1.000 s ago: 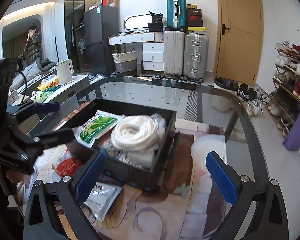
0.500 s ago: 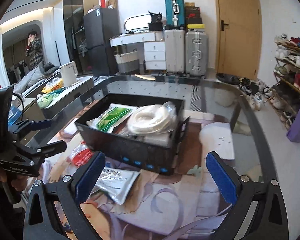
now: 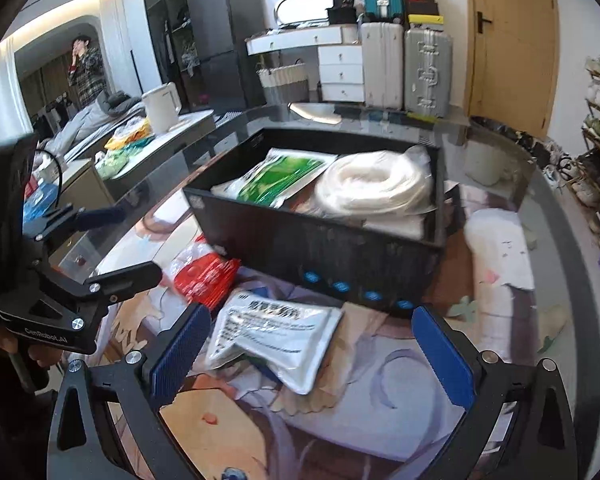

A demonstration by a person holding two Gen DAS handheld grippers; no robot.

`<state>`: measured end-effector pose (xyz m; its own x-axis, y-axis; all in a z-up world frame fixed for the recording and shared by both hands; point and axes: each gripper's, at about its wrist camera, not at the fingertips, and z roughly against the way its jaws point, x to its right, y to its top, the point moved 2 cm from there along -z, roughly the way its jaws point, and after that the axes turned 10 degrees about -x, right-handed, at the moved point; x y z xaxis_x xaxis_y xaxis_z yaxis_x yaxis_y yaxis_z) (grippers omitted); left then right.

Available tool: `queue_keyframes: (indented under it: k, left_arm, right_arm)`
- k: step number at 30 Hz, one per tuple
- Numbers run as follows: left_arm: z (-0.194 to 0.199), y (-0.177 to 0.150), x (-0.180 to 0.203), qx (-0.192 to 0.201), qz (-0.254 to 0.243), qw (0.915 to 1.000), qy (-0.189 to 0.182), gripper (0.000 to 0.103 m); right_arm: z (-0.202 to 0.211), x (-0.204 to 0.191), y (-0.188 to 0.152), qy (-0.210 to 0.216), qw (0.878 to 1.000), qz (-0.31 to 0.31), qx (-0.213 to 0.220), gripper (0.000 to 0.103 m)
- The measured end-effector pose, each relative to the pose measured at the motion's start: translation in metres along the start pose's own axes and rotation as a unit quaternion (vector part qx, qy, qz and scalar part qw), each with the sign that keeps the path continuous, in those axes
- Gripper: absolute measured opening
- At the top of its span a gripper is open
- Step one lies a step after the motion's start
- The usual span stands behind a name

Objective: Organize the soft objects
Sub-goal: 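Grasp the white medicine packet with the right gripper while the left gripper approaches the red balloon glue bag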

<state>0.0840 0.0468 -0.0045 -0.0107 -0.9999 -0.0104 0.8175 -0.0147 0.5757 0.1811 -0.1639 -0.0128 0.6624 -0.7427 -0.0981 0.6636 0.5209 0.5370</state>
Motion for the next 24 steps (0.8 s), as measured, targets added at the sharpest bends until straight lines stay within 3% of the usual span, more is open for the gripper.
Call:
queue_keyframes:
  k: [12, 24]
  left_arm:
    - [-0.003, 0.0, -0.01, -0.006, 0.013, 0.9999, -0.002, 0.103]
    - [-0.005, -0.001, -0.01, -0.01, 0.011, 0.9999, -0.006, 0.103]
  right_arm:
    - [-0.035, -0.025, -0.005, 0.0, 0.999, 0.025, -0.049, 0.102]
    - [-0.05, -0.025, -0.004, -0.041, 0.996, 0.019, -0.072, 0.102]
